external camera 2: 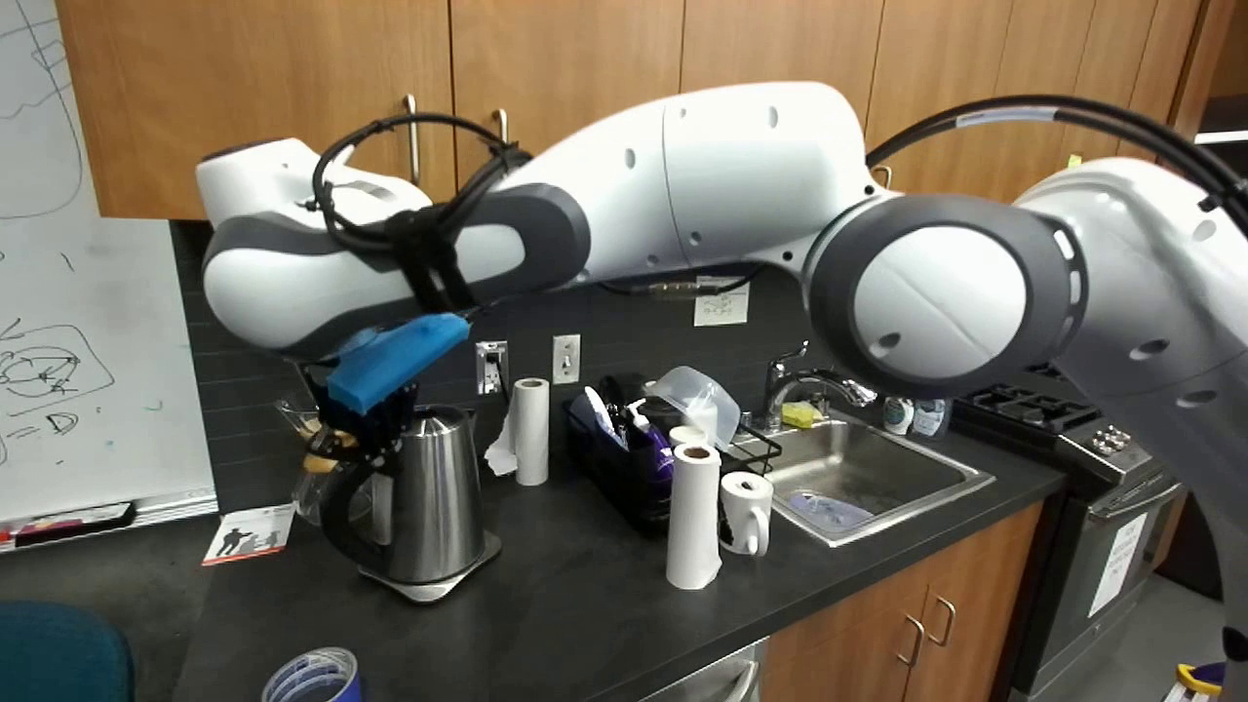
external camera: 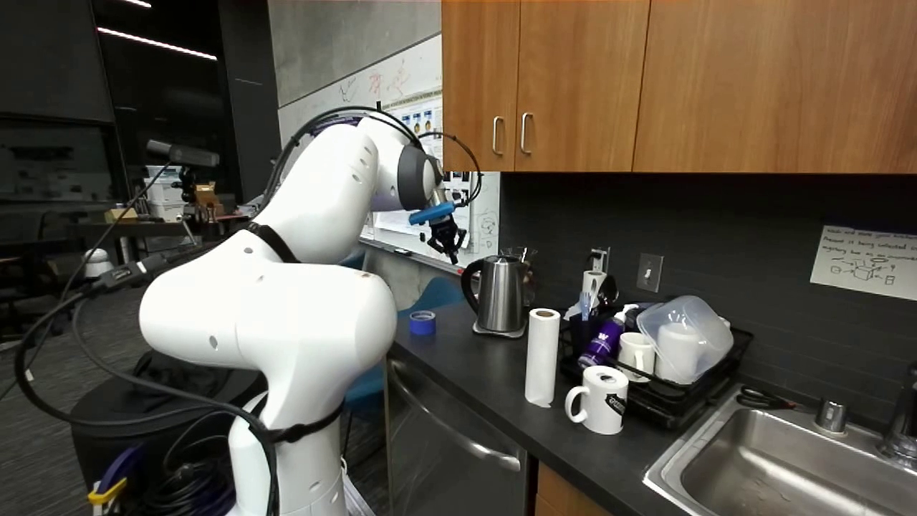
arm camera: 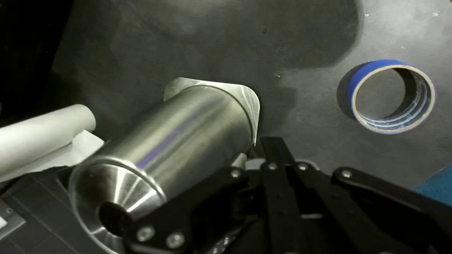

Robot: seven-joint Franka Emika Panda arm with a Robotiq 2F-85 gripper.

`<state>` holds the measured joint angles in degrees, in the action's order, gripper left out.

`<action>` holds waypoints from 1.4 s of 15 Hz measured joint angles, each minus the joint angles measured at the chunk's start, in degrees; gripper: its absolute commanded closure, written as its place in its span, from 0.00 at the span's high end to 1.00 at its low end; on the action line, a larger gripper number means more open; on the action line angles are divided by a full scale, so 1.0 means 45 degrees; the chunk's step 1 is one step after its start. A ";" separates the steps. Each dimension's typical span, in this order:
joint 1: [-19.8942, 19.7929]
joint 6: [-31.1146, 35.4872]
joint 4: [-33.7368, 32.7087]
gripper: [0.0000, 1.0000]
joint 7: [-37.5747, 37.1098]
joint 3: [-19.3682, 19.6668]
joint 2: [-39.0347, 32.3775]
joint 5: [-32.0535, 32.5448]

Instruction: Slide the blue masking tape to the left

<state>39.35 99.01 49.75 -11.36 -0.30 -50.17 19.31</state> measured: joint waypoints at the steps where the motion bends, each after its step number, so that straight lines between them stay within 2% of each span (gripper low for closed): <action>1: -0.0152 0.0004 0.0500 0.00 -0.0298 -0.0002 0.0498 -0.0123; 8: -0.1375 0.0121 0.4363 0.00 -0.1931 0.0003 0.3730 -0.1383; 13: -0.2268 0.0767 0.7465 0.00 -0.2628 0.0050 0.5927 -0.2068; 21: -0.4236 0.1999 1.2609 0.00 -0.3121 -0.0899 0.9577 -0.2090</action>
<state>20.29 108.00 106.49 -25.40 -4.34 -7.07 9.91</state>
